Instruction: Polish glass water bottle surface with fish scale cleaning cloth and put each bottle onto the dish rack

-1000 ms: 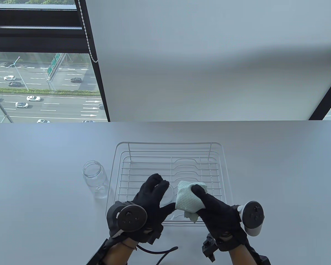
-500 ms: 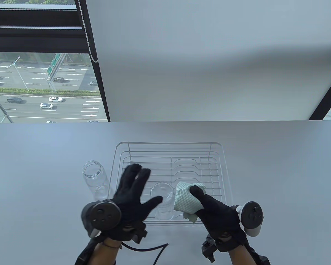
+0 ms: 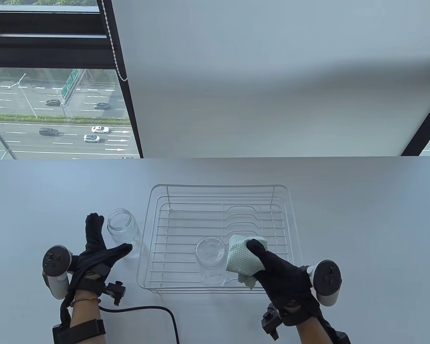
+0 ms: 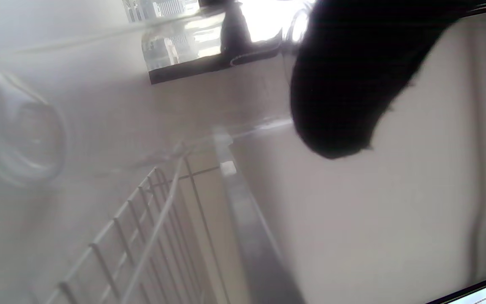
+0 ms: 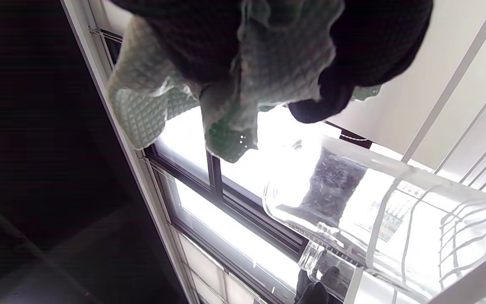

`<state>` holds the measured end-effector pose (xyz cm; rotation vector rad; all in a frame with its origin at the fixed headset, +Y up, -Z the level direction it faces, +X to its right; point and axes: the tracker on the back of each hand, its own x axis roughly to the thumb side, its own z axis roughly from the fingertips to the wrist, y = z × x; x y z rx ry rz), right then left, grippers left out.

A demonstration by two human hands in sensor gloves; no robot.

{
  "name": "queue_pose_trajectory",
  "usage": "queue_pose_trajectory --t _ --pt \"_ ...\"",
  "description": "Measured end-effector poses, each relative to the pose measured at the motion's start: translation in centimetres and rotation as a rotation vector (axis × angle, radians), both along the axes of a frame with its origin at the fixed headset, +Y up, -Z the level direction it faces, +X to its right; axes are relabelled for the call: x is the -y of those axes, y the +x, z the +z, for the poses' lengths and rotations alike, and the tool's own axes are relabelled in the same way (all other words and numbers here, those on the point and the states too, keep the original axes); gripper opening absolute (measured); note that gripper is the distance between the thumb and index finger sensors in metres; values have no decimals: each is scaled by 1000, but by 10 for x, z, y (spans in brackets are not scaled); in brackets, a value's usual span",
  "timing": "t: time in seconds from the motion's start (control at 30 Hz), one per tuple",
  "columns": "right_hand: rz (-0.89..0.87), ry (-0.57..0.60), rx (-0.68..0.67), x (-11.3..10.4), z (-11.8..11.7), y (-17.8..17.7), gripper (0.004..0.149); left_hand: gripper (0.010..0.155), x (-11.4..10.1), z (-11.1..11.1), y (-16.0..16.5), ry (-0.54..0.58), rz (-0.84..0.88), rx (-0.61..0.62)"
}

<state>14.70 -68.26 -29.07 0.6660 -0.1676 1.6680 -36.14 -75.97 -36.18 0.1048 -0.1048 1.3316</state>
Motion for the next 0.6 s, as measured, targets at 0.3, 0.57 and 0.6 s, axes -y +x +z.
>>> queue_pose_trajectory --t 0.3,0.57,0.6 --pt "7 -13 -11 0 -1 -2 55 122 17 -26 9 -71 23 53" --pt "5 -26 -16 1 -1 -2 55 110 -8 0 -2 149 -47 -248" --pt "4 -28 -15 0 -1 -2 55 110 -23 9 -5 216 -26 -292"
